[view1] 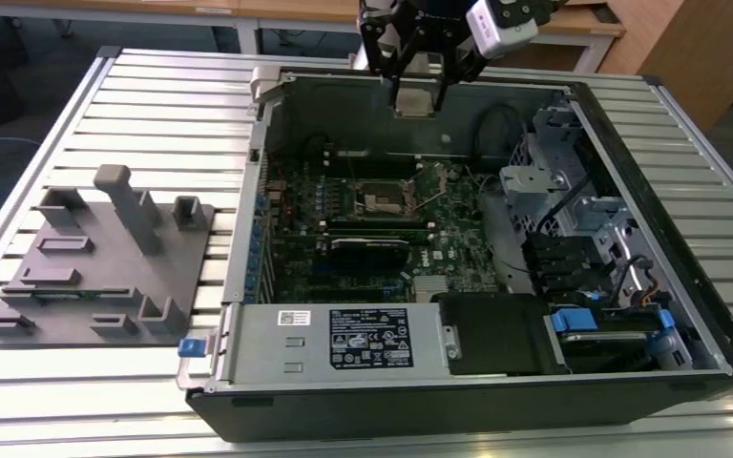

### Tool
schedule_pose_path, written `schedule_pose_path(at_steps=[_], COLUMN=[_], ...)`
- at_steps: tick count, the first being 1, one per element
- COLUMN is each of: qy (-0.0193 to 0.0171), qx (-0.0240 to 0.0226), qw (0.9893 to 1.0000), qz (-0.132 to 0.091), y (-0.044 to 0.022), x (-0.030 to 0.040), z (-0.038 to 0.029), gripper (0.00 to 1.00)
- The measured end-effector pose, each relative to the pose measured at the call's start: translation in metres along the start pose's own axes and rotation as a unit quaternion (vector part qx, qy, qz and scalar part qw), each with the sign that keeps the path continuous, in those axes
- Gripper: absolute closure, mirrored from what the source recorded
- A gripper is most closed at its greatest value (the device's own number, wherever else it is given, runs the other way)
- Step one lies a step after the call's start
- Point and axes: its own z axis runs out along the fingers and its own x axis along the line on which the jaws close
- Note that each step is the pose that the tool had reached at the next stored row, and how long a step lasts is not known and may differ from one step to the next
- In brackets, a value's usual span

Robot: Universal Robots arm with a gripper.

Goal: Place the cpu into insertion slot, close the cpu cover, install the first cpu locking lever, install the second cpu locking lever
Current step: 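Place the cpu into insertion slot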

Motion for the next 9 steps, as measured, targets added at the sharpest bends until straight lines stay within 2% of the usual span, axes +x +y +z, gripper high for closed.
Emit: schedule_pose_path(at_steps=[9], qy=[-0.0001], qx=[-0.0001], qw=[1.0], qz=[0.0], y=[-0.0002], x=[-0.0001], z=[0.0024], gripper=[0.46])
